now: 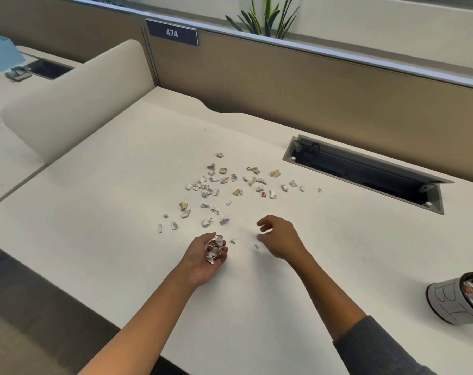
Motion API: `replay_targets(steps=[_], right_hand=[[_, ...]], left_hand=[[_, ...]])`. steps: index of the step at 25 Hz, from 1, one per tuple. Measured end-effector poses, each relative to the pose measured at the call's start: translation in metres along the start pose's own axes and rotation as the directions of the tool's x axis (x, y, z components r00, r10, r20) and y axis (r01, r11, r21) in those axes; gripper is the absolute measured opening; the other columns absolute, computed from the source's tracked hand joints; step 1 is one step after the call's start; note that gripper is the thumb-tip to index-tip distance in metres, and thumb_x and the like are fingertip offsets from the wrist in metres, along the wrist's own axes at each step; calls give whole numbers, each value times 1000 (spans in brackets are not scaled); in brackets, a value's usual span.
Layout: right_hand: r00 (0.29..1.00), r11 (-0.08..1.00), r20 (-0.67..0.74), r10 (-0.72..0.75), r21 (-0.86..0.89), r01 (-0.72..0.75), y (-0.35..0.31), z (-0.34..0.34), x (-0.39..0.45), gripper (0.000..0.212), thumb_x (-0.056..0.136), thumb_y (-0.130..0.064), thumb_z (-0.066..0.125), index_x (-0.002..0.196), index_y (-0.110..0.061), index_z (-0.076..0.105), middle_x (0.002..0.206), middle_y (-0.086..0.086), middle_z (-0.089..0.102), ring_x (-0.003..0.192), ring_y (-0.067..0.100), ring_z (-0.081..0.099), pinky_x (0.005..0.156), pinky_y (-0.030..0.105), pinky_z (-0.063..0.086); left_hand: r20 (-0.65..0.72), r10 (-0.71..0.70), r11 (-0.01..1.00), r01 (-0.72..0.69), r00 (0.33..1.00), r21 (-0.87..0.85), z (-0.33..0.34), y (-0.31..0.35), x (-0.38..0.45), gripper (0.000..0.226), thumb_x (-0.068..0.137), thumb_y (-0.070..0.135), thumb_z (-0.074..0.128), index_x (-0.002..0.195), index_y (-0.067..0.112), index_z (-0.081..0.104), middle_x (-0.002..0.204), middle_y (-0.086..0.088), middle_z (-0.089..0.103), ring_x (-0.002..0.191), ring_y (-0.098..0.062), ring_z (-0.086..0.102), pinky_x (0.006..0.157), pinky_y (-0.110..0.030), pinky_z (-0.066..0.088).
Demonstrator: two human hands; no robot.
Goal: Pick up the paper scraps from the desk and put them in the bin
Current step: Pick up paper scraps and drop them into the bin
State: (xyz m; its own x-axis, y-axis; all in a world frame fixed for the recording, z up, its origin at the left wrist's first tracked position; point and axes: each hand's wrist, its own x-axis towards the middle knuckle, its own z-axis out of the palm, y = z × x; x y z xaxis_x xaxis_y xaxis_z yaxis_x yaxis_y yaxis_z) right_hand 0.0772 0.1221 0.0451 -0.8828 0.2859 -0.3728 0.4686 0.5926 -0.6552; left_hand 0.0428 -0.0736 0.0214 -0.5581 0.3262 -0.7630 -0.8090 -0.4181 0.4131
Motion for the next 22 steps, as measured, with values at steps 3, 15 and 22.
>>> replay_targets(steps=[3,15,22], right_hand=[[989,968,51,138,-219,-124,19,15,5,56,82,-28,78,126,-12,48,123,7,50,109,26,55,79,27,39],[979,980,58,-197,-23,199,-29,98,23,43,84,-33,74,116,-11,55,117,3,48,97,20,60,88,30,48],[917,903,116,-383,-164,398,-63,121,31,20,88,-20,64,103,-7,62,106,9,54,95,26,56,79,37,49]], left_hand=[[-15,40,999,-41,999,-27,-15,15,-2,24,96,15,45,76,6,55,72,-8,54,63,-18,50,54,-22,43],[-66,123,977,-133,990,-167,-47,61,-5,23,96,14,45,77,6,53,70,-8,50,64,-17,47,46,-18,47],[-80,130,979,-140,988,-148,-58,66,1,20,96,15,47,80,6,56,70,-8,52,59,-17,51,47,-17,47]])
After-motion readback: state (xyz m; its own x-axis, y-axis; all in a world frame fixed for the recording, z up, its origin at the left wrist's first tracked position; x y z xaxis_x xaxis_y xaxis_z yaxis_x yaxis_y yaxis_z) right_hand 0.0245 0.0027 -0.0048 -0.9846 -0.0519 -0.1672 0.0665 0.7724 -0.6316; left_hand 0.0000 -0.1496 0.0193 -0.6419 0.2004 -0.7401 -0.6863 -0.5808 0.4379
